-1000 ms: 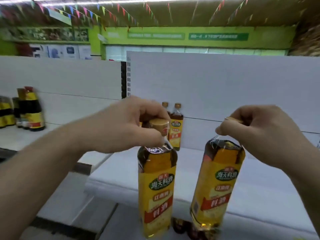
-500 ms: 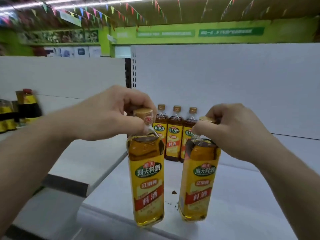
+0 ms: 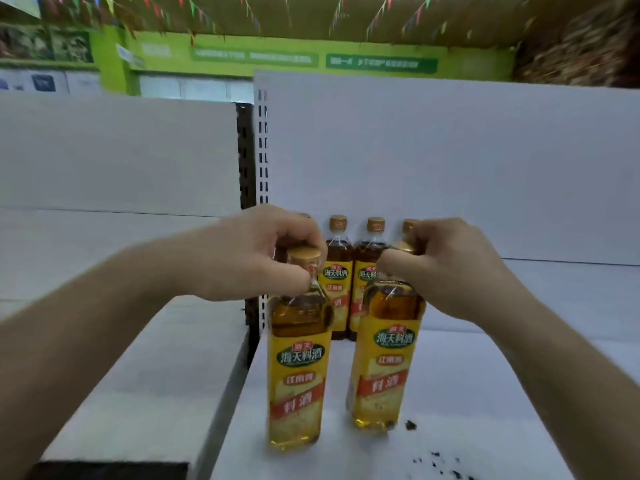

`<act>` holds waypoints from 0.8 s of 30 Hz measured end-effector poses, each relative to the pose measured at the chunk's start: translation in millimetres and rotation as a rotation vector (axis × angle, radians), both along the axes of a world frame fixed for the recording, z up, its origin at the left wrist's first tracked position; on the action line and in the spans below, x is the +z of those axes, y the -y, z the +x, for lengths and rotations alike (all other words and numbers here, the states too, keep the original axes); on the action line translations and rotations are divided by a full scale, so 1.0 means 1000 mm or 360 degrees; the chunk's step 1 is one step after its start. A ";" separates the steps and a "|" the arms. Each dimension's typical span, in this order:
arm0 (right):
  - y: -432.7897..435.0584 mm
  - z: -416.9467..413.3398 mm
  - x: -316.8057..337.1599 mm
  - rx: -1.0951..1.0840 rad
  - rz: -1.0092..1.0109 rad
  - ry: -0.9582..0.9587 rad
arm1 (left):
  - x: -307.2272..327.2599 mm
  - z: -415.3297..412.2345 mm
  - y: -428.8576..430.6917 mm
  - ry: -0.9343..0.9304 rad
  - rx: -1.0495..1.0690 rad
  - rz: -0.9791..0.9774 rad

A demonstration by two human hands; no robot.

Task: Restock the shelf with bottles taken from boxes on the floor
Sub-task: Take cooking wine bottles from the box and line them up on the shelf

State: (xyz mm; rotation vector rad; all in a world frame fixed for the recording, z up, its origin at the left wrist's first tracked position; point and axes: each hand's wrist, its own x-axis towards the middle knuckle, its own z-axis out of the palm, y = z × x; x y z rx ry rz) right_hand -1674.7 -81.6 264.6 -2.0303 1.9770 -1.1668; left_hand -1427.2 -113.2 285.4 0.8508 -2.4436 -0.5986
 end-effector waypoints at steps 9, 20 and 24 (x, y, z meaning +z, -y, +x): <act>0.034 0.038 -0.010 -0.0145 0.0007 -0.0065 | -0.016 0.013 0.050 0.0032 -0.0033 -0.0018; 0.044 0.038 -0.017 -0.0042 0.0117 -0.0083 | -0.037 0.010 0.076 -0.0268 0.0118 0.0172; 0.039 0.032 -0.023 -0.0002 0.0125 -0.0027 | -0.050 0.011 0.072 -0.0365 0.0176 0.0193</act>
